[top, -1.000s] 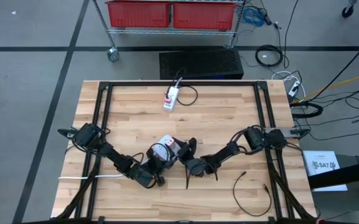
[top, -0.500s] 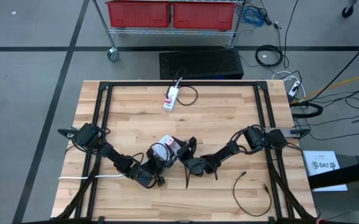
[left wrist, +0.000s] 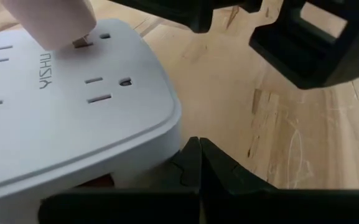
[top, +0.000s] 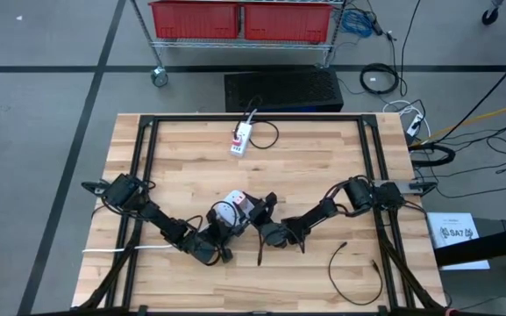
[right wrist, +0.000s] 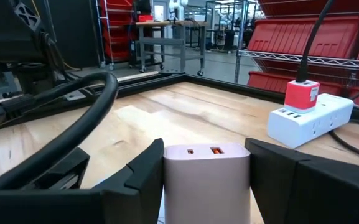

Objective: Insert USB
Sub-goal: Insert the light pink charger adapter into the bottom white outlet extension

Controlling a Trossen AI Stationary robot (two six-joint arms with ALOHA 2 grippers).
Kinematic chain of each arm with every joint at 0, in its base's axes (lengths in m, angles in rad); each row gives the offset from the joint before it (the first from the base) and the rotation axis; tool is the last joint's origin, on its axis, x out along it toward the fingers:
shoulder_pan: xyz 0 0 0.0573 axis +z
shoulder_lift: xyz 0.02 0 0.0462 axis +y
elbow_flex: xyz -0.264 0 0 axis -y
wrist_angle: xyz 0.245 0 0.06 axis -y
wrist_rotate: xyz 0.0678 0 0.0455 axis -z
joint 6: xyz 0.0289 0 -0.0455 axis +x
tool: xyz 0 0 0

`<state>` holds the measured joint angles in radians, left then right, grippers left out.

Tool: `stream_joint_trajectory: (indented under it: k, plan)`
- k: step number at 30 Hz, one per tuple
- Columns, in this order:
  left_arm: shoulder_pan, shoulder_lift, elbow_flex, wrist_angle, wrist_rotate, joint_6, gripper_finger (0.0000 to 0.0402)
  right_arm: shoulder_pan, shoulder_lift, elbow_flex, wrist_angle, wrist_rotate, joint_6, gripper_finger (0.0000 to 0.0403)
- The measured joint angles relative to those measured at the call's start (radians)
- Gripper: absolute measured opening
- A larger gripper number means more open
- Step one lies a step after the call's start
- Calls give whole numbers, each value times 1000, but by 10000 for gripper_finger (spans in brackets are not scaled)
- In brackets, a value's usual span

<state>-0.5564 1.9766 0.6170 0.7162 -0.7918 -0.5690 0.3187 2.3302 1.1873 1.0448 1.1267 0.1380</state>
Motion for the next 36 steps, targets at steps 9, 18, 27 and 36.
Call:
stream_joint_trajectory:
  k: [9, 18, 27, 36]
  plan:
    - [0, 0, 0, 0, 0, 1, 0, 7, -5, -71, 21, 5, 92, 163]
    - [0, 0, 0, 0, 1, 1, 0, 36, -2, -80, 0, 20, 105, 163]
    - [0, 0, 0, 0, 2, 1, 0, 37, -1, -81, -1, 18, 115, 165]
    - [0, 0, 0, -1, 7, 0, 0, 37, 8, -86, -22, 20, 138, 261]
